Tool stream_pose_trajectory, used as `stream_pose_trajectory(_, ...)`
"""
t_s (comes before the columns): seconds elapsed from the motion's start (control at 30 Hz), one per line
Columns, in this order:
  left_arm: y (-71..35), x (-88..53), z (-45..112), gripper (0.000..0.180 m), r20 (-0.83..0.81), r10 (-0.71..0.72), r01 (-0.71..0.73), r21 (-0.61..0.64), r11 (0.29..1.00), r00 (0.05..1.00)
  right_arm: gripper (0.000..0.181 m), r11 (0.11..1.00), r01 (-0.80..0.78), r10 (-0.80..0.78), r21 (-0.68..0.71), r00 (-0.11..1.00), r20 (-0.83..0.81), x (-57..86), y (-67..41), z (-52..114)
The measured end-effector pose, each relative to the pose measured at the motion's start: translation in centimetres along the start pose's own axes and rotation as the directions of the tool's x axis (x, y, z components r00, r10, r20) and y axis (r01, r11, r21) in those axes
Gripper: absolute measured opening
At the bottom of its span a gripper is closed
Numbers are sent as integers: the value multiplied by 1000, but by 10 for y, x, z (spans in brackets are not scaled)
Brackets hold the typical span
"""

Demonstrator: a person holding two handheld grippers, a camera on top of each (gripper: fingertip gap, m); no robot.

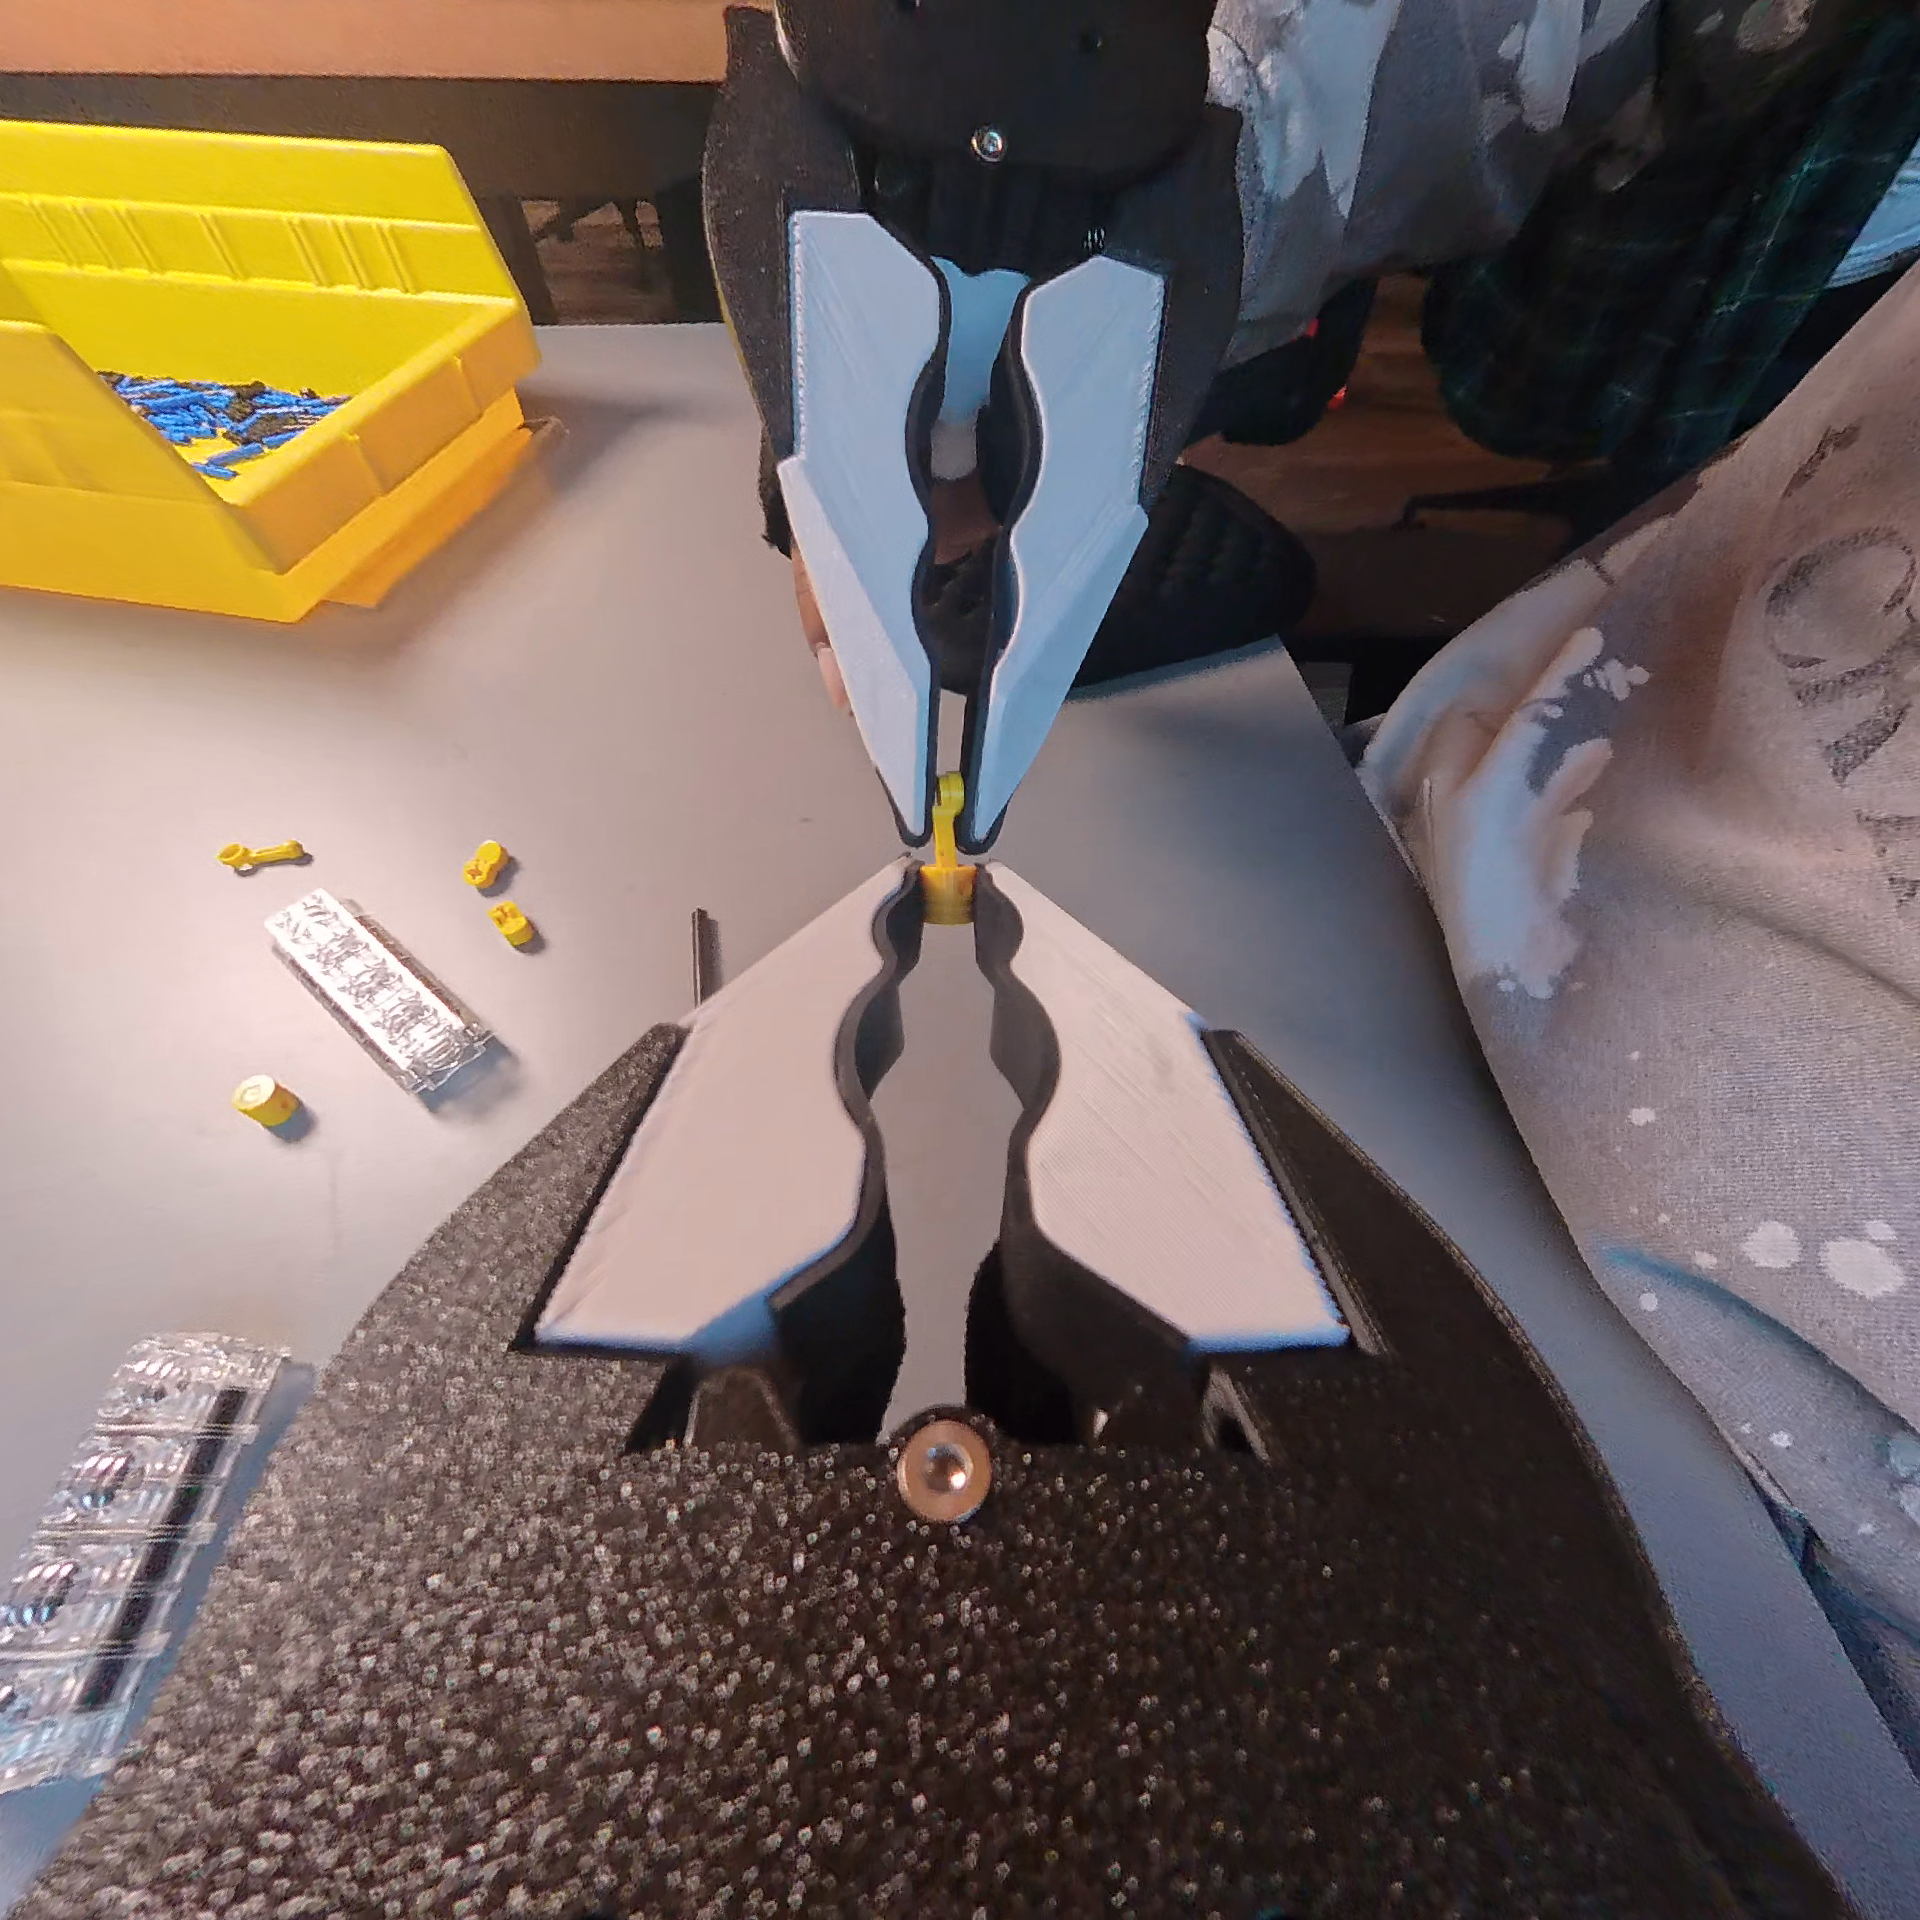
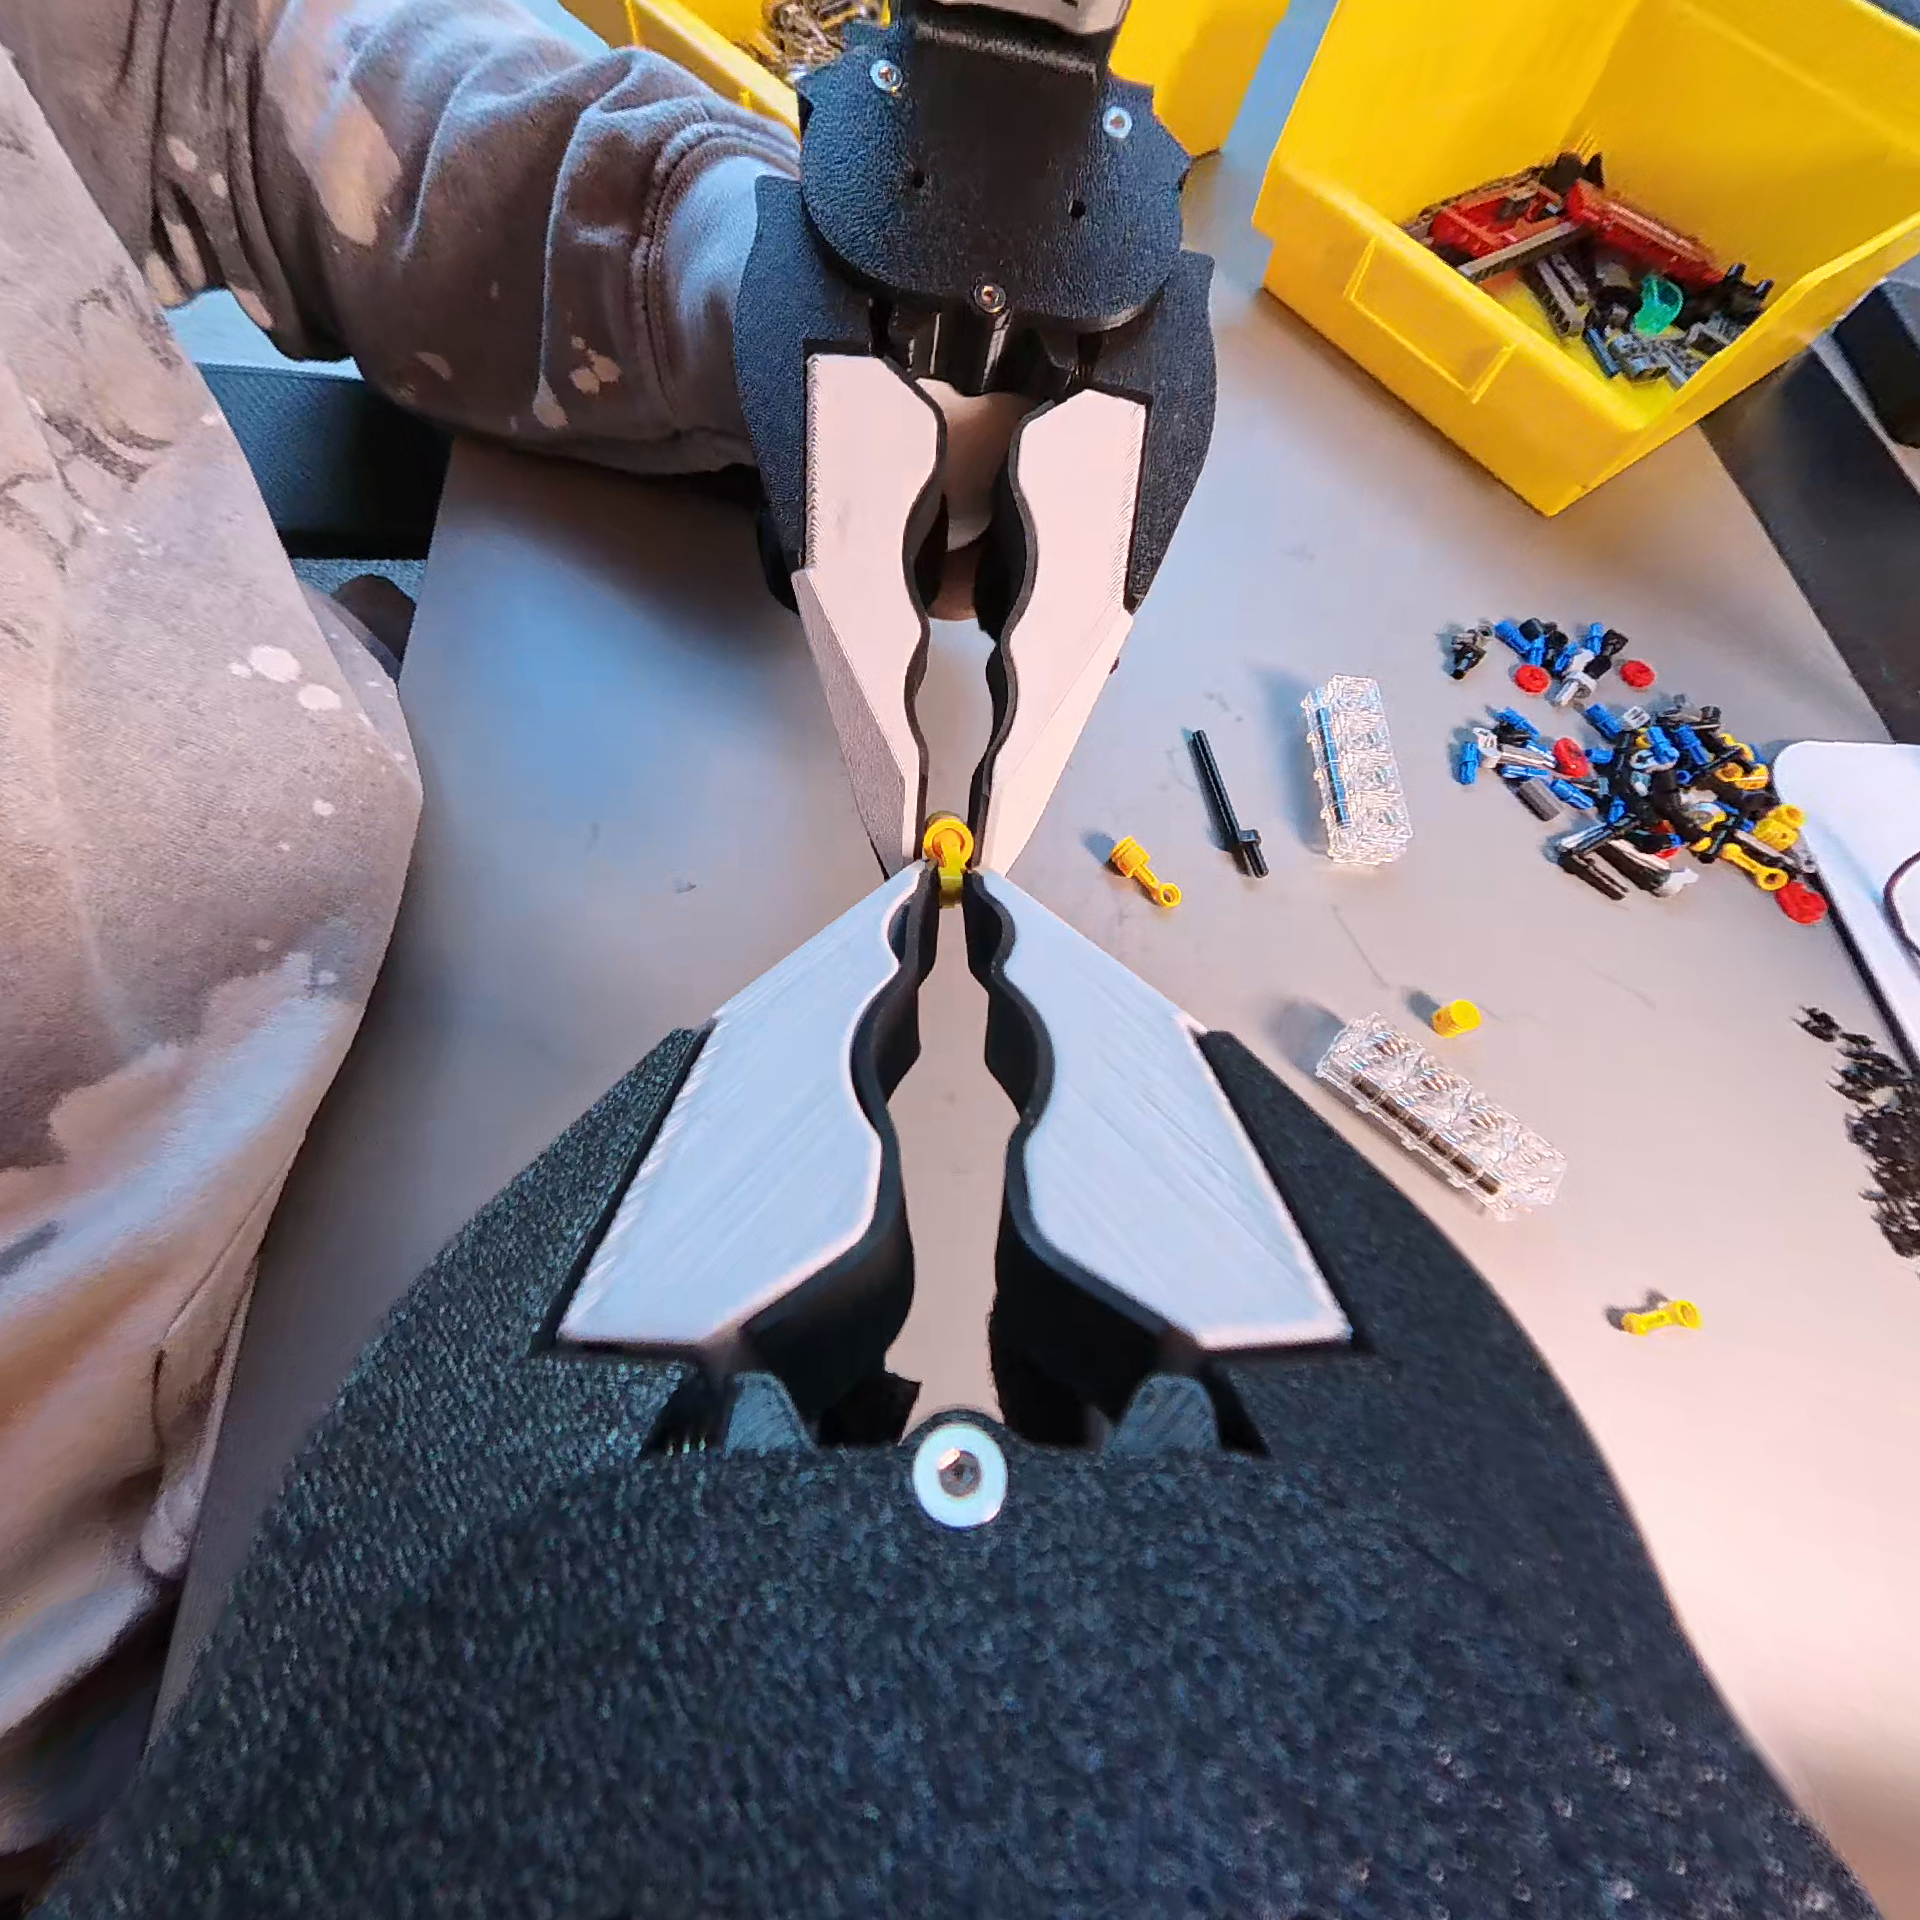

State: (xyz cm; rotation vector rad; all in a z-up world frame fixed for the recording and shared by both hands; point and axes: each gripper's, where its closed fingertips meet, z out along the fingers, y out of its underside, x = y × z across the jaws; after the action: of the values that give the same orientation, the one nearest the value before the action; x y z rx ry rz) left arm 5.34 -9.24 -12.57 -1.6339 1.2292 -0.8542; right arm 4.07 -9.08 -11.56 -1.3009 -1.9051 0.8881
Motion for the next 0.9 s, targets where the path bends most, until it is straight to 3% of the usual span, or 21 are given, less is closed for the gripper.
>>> stream_pose_trajectory(0.43, -2, -31, -19, 0, 105, -87, 77, 97, 992, 991, 4, 991, -62, 72, 116, 994, -79, 34, 3, -1)
stream_pose_trajectory(0.53, 5, -37, -17, 19, 130, -99, 89, 81, 993, 987, 4, 988, -58, 71, 144, 994, -88, 38, 6, 4)
stream_pose_trajectory(0.63, 7, -42, -15, 17, 128, -138, 128, 85, 988, 982, 4, 980, -72, 87, 188, 994, -72, 41, 7, 9)
stream_pose_trajectory(0.67, 6, -42, -16, 7, 127, -137, 126, 92, 988, 982, 4, 978, -73, 87, 194, 994, -67, 42, 8, 10)
stream_pose_trajectory(0.8, 8, -44, -20, 6, 119, -156, 146, 84, 986, 981, 4, 973, -70, 82, 220, 996, -43, 44, 10, 14)
stream_pose_trajectory(0.9, 20, -55, -23, 6, 187, -115, 116, 5, 993, 976, 9, 974, -60, 73, 218, 996, -54, 53, 16, 15)
